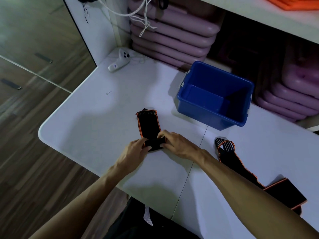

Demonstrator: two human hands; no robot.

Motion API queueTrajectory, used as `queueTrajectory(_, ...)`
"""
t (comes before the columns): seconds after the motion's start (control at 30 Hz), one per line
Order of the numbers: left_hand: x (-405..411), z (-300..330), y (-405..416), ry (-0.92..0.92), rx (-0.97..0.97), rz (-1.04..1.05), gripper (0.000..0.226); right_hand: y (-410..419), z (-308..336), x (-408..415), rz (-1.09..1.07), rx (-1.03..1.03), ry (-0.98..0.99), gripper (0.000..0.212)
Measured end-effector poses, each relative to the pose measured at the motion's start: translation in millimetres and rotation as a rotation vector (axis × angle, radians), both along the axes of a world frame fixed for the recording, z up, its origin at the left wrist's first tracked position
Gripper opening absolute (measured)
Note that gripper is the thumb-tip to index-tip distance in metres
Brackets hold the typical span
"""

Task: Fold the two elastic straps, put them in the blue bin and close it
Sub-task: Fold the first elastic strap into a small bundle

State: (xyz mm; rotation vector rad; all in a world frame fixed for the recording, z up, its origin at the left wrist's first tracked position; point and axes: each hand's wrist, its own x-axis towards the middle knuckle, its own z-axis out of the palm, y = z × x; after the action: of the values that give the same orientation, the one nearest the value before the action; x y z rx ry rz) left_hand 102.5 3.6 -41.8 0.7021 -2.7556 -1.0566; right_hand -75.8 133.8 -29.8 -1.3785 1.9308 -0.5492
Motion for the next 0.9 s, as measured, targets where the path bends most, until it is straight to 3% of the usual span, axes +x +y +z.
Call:
queueTrajectory(0.17, -12, -1, -16, -0.118, 0.125, 0.137, 0.031, -19, 7, -5, -0.117, 0.043, -0.109, 0.02)
queueTrajectory(0.43, -25, -9, -18, -0.165, 0.25, 0.362, 0.03, -40, 4, -4, -0.226, -0.009, -0.061, 0.032)
queueTrajectory(0.6, -28, -5, -12, -0.101, 0.052, 0.412, 0.026, -44, -8, 12, -0.292, -0.136, 0.092, 0.009)
queueTrajectory(0.67, -25, -1, -8, -0.045, -0.119, 0.319, 0.022, -40, -12, 15, -0.299, -0.157, 0.115, 0.011)
queueTrajectory(0.77, -15, -8, -3, 0.027, -0.404, 0.099, 0.025, -31, -16, 12, -0.196, -0.157, 0.207, 0.027)
queueTrajectory(0.83, -7, -12, -4, 0.053, -0.406, 0.045, 0.024, -22, -18, 7, -0.037, -0.103, 0.367, 0.052)
queueTrajectory(0.9, 0, -14, -5, -0.004, -0.376, -0.009, 0.045, -14, -21, 6, 0.077, -0.068, 0.499, 0.07)
